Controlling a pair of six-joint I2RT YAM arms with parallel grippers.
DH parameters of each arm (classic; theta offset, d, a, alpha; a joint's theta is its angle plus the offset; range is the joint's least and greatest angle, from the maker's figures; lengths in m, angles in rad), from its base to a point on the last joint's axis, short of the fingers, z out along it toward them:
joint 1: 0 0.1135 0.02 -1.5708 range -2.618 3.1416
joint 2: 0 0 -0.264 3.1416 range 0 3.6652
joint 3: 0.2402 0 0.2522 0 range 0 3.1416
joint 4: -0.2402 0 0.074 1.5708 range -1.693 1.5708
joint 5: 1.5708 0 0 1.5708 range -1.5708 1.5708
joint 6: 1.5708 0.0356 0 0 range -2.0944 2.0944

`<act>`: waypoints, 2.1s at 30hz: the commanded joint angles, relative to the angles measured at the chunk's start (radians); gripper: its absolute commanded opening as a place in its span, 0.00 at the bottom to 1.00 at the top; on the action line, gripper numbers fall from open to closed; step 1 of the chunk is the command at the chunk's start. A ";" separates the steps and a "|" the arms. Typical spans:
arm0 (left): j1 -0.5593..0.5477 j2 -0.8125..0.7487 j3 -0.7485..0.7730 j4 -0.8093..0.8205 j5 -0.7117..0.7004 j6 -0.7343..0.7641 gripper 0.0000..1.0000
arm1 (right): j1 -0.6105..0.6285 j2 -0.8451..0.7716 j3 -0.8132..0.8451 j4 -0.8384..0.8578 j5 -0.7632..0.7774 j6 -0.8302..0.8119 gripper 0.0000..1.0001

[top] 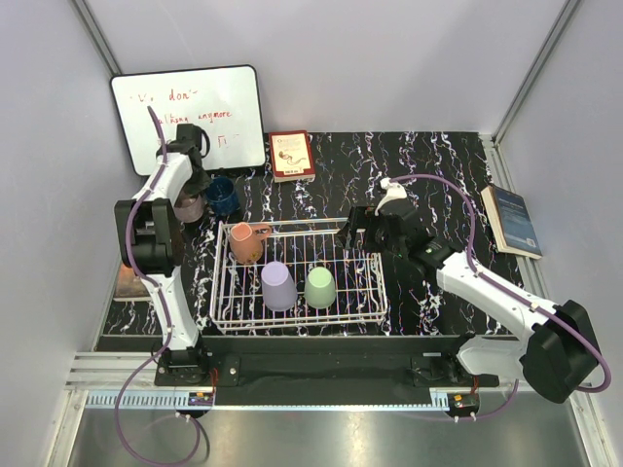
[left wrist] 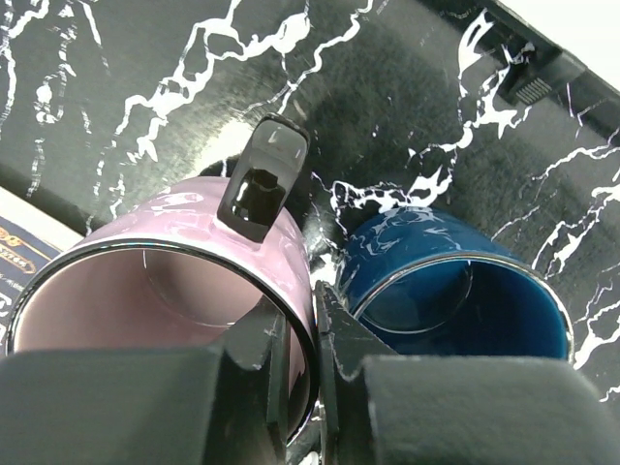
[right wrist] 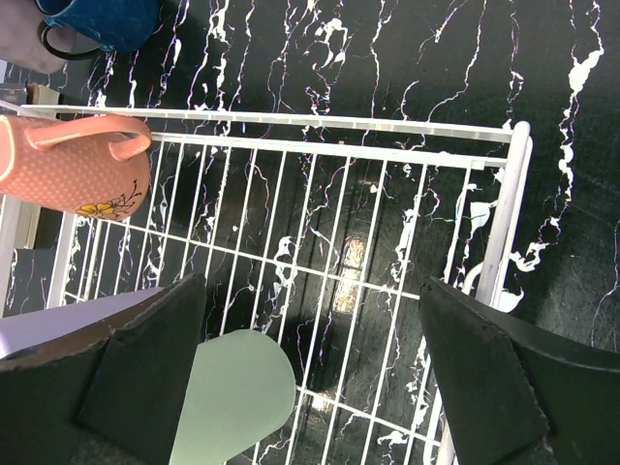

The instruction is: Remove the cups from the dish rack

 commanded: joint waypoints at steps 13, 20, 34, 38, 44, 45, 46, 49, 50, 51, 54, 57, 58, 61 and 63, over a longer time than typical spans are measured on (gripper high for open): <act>0.016 0.026 0.002 0.075 0.057 0.006 0.00 | -0.001 -0.004 0.004 -0.016 -0.007 0.024 0.98; 0.018 0.029 -0.001 0.073 0.058 0.001 0.00 | -0.001 -0.021 -0.009 -0.019 -0.007 0.030 0.98; 0.019 -0.057 -0.024 0.070 0.036 -0.003 0.48 | 0.001 -0.012 -0.009 -0.021 -0.021 0.042 0.98; 0.019 -0.098 -0.038 0.070 0.008 -0.017 0.68 | 0.001 -0.026 -0.016 -0.021 -0.018 0.040 0.98; 0.019 -0.184 -0.038 0.055 -0.040 -0.029 0.80 | -0.001 -0.032 -0.007 -0.024 -0.021 0.018 0.99; 0.019 -0.201 -0.047 0.053 -0.052 -0.043 0.81 | 0.001 -0.033 -0.001 -0.028 -0.008 0.013 1.00; 0.018 -0.224 -0.055 0.053 -0.073 -0.049 0.82 | 0.001 -0.032 0.003 -0.037 0.005 0.008 1.00; 0.010 -0.334 -0.102 0.053 -0.122 -0.080 0.83 | 0.001 -0.021 0.031 -0.076 0.045 -0.007 1.00; 0.004 -0.365 -0.119 0.055 -0.135 -0.089 0.83 | 0.002 -0.018 0.034 -0.082 0.062 -0.012 1.00; -0.022 -0.432 -0.154 0.055 -0.147 -0.098 0.84 | 0.002 -0.018 0.042 -0.083 0.071 -0.012 1.00; -0.161 -0.564 -0.254 0.053 -0.240 -0.095 0.94 | 0.002 -0.015 0.054 -0.083 0.091 -0.013 1.00; -0.347 -0.646 -0.361 0.053 -0.362 -0.092 0.99 | 0.010 -0.012 0.057 -0.082 0.124 0.005 1.00; -0.385 -0.681 -0.381 0.053 -0.372 -0.094 0.99 | 0.010 -0.013 0.054 -0.079 0.125 0.023 0.99; -0.482 -0.701 -0.411 0.023 -0.344 -0.098 0.99 | 0.013 -0.004 0.050 -0.071 0.122 0.040 1.00; -0.518 -0.713 -0.430 0.010 -0.322 -0.115 0.99 | 0.024 -0.001 0.051 -0.080 0.146 0.056 1.00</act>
